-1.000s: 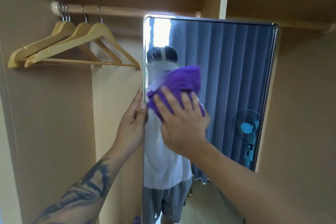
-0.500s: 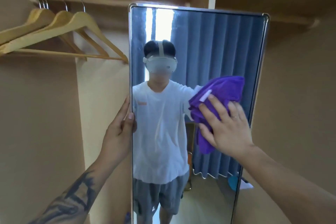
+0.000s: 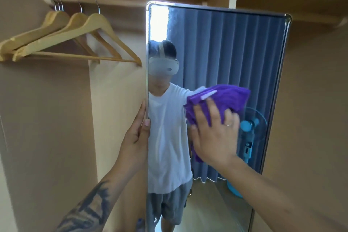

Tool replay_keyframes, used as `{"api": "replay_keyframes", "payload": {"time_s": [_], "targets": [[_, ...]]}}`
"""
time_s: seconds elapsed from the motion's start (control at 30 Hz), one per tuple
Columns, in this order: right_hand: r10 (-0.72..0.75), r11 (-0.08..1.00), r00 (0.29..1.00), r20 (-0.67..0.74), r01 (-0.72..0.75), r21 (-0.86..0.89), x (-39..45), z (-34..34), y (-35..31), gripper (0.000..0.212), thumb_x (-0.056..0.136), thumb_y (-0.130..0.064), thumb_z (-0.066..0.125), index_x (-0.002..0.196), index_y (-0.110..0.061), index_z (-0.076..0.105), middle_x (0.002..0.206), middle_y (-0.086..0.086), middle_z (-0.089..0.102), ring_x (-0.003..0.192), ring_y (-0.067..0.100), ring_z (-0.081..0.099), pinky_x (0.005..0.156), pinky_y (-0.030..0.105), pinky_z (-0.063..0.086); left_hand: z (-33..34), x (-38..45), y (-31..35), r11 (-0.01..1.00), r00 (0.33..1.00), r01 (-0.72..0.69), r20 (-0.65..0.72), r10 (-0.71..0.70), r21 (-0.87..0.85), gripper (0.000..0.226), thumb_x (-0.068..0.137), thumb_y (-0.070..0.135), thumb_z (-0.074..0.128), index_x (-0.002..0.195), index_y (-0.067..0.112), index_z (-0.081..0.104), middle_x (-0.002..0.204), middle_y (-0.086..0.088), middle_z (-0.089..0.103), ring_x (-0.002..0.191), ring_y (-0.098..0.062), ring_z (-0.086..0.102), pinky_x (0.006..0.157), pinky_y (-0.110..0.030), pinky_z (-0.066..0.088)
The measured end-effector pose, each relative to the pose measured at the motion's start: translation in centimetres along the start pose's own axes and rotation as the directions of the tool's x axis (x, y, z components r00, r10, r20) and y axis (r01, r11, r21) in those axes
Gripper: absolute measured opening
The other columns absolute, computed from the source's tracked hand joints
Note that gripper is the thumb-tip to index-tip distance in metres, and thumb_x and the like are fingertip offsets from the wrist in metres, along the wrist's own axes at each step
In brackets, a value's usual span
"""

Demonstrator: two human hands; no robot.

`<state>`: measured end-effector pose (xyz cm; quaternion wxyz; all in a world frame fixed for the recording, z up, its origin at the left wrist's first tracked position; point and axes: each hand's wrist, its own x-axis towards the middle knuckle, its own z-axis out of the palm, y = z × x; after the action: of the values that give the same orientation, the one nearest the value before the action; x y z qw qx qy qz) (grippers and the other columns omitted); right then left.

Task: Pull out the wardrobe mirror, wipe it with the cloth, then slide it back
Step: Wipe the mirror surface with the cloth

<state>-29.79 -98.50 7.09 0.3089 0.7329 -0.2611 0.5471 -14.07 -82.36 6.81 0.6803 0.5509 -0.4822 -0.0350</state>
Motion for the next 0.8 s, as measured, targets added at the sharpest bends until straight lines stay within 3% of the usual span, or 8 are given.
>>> {"api": "replay_keyframes", "payload": {"time_s": [0.07, 0.17, 0.27, 0.37, 0.47, 0.6, 0.7, 0.8], "targets": [[-0.119, 0.993, 0.993, -0.013, 0.119, -0.018, 0.8, 0.0, -2.8, 0.065, 0.089, -0.044, 0.068, 0.15, -0.025, 0.056, 0.159, 0.009, 0.044, 0.12, 0.042, 0.04, 0.109, 0.062, 0.028, -0.2, 0.1, 0.0, 1.0, 1.0, -0.001, 0.006, 0.001, -0.024, 0.046, 0.108, 0.042, 0.041, 0.15, 0.059, 0.03, 0.164, -0.02, 0.038, 0.153, -0.038, 0.034, 0.123, -0.066, 0.027], [-0.214, 0.977, 0.977, -0.025, 0.213, -0.025, 1.1, 0.2, -5.1, 0.063, 0.09, -0.043, 0.064, 0.151, -0.028, 0.055, 0.159, 0.005, 0.049, 0.122, 0.039, 0.041, 0.106, 0.059, 0.037, -0.6, 0.1, 0.0, 0.999, 0.999, -0.003, 0.032, 0.005, -0.054, 0.046, 0.107, 0.045, 0.043, 0.149, 0.062, 0.032, 0.165, -0.009, 0.043, 0.154, -0.026, 0.039, 0.124, -0.06, 0.035], [-0.313, 0.95, 0.949, -0.036, 0.313, -0.012, 1.4, -0.2, -3.5, 0.056, 0.095, -0.045, 0.058, 0.15, -0.031, 0.055, 0.159, 0.001, 0.047, 0.124, 0.035, 0.044, 0.106, 0.054, 0.041, -0.6, 0.1, 0.0, 1.0, 1.0, -0.005, 0.025, 0.005, -0.027, 0.045, 0.105, 0.051, 0.043, 0.145, 0.069, 0.032, 0.163, -0.018, 0.04, 0.153, -0.031, 0.039, 0.122, -0.06, 0.037], [-0.434, 0.901, 0.901, -0.022, 0.434, 0.001, 0.8, -0.7, 0.7, 0.049, 0.096, -0.043, 0.061, 0.144, -0.032, 0.063, 0.153, 0.0, 0.057, 0.116, 0.032, 0.049, 0.104, 0.051, 0.047, -0.6, 0.1, -0.1, 1.0, 1.0, -0.01, 0.007, 0.01, -0.002, 0.044, 0.104, 0.055, 0.043, 0.139, 0.079, 0.033, 0.163, -0.009, 0.045, 0.152, -0.027, 0.043, 0.12, -0.06, 0.04], [-0.361, 0.929, 0.928, 0.088, 0.366, -0.047, -1.0, -1.2, 6.0, 0.052, 0.095, -0.042, 0.063, 0.145, -0.03, 0.061, 0.157, 0.006, 0.052, 0.113, 0.038, 0.052, 0.104, 0.053, 0.042, -0.6, 0.2, -0.5, 1.0, 0.999, -0.028, 0.014, 0.028, 0.007, 0.045, 0.106, 0.054, 0.042, 0.14, 0.08, 0.031, 0.165, -0.01, 0.038, 0.153, -0.029, 0.038, 0.121, -0.063, 0.037], [-0.181, 0.974, 0.961, 0.207, 0.204, -0.096, -3.7, -1.5, 12.1, 0.05, 0.107, -0.04, 0.045, 0.149, -0.016, 0.056, 0.154, 0.025, 0.047, 0.115, 0.05, 0.059, 0.104, 0.059, 0.042, -0.5, 0.1, -0.4, 1.0, 1.0, -0.02, 0.013, 0.02, 0.002, 0.045, 0.105, 0.054, 0.042, 0.145, 0.074, 0.033, 0.162, -0.018, 0.032, 0.152, -0.035, 0.032, 0.121, -0.067, 0.033], [-0.051, 0.996, 0.979, 0.199, 0.064, -0.059, -5.5, -1.1, 12.3, 0.049, 0.11, -0.035, 0.035, 0.148, -0.011, 0.053, 0.153, 0.03, 0.042, 0.12, 0.057, 0.052, 0.108, 0.066, 0.038, -0.6, 0.0, -0.1, 1.0, 1.0, 0.003, 0.031, -0.002, -0.011, 0.044, 0.103, 0.057, 0.043, 0.141, 0.077, 0.034, 0.163, -0.017, 0.032, 0.153, -0.033, 0.033, 0.122, -0.062, 0.036], [0.058, 0.998, 0.992, 0.116, -0.056, -0.019, -5.6, -0.4, 9.3, 0.051, 0.102, -0.032, 0.041, 0.15, -0.015, 0.046, 0.156, 0.026, 0.032, 0.127, 0.054, 0.034, 0.116, 0.066, 0.016, -0.7, -0.2, 0.0, 1.0, 0.999, 0.008, 0.031, -0.008, -0.016, 0.045, 0.103, 0.057, 0.043, 0.143, 0.076, 0.033, 0.163, -0.017, 0.031, 0.153, -0.033, 0.032, 0.122, -0.062, 0.036]]}}
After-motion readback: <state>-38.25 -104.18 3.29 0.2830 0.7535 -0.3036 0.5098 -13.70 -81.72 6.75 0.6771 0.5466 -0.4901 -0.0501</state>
